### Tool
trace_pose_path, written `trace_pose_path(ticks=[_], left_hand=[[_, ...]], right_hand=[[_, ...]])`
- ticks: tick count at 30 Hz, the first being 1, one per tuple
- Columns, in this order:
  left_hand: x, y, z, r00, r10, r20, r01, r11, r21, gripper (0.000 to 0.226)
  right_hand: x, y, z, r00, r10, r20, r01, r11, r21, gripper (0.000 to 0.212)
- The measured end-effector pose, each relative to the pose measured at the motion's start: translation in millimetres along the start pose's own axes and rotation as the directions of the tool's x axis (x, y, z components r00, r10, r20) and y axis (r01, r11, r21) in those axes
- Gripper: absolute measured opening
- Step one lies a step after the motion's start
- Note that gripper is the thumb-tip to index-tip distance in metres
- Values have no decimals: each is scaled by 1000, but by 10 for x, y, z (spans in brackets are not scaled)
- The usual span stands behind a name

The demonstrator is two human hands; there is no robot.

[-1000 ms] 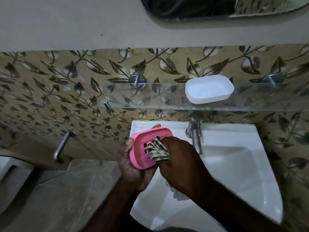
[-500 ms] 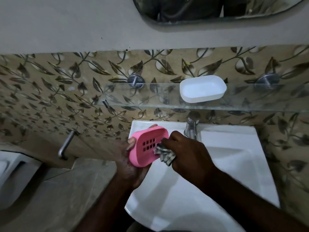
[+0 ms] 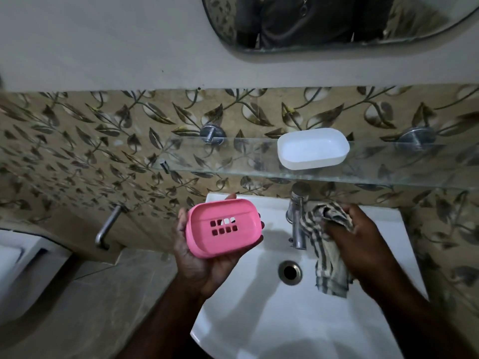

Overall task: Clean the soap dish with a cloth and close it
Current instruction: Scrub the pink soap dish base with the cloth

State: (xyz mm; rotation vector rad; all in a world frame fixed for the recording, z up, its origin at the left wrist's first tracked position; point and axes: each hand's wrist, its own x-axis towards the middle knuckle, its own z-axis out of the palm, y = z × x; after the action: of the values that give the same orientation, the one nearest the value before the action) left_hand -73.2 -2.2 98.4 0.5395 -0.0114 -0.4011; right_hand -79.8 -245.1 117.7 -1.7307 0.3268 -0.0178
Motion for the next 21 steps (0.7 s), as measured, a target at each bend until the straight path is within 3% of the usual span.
trace_pose_path(ticks=[4,8,11,14,17,21], left_hand=[[48,-52,-18,998,-41,54,40,999,27,110],[128,-136,-19,980,15,-198,9,993,120,91],[193,-202,51,944,43,-327,7,989,150,70],[214,-291,148,931,3,-365,82,972,219,70],[179,-324,108,909,2,-417,143,938,316,78],[115,-247,-63,887,12,-461,210,880,427,89]], right_hand=[[-165,106,151,994,60,89,-75,981,180,39],[-251,134,305,974,-155,165,147,987,64,68],[-281,93,461,921,-261,288,333,913,-235,56],[-297,140,636,876,-329,354,465,770,-436,45],[-245,186,644,885,-370,281,462,772,-437,30],[-88,158,478,914,-328,239,373,912,-173,9]])
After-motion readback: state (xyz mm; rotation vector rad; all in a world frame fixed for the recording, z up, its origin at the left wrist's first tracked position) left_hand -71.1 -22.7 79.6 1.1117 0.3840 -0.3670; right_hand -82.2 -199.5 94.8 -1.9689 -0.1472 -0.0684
